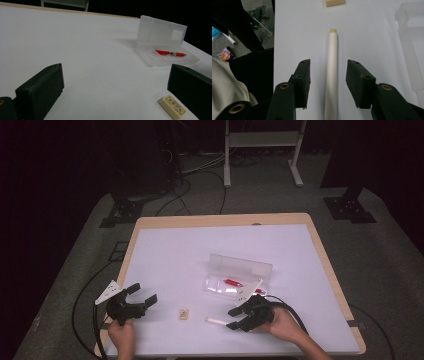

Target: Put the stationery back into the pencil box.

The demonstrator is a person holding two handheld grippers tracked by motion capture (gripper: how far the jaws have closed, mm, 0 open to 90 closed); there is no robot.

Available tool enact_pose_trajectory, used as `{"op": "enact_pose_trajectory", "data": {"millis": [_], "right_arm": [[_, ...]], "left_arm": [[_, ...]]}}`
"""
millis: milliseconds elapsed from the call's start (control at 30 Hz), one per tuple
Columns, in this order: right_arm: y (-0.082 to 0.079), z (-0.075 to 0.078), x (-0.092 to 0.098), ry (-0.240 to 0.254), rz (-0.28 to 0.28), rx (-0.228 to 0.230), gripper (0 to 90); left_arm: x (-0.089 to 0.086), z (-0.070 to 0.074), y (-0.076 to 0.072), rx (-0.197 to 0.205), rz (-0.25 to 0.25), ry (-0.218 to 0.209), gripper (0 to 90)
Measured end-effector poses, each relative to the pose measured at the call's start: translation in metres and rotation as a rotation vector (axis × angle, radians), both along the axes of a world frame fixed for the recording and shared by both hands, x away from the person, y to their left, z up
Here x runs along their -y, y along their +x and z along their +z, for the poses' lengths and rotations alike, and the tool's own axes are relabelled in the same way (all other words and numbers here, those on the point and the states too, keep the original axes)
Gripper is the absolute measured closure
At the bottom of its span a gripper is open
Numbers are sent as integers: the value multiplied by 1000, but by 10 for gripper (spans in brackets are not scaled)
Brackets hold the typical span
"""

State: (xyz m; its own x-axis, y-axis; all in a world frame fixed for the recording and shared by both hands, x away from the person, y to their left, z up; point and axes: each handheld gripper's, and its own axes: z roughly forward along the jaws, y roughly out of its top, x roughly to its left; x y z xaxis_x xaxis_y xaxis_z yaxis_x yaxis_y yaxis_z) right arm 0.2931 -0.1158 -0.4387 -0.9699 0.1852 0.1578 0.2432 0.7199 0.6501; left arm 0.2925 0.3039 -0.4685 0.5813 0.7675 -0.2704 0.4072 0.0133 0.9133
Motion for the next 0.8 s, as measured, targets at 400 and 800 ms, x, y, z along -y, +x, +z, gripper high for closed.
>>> {"op": "enact_pose_trajectory", "data": {"millis": [400,800], "right_arm": [[0,-12,-5,-38,6,3,620],[-3,-19,-10,-79,13,53,718]], "left_arm": [[0,0,0,1,-1,-2,1],[0,0,0,1,-1,-2,1]]}}
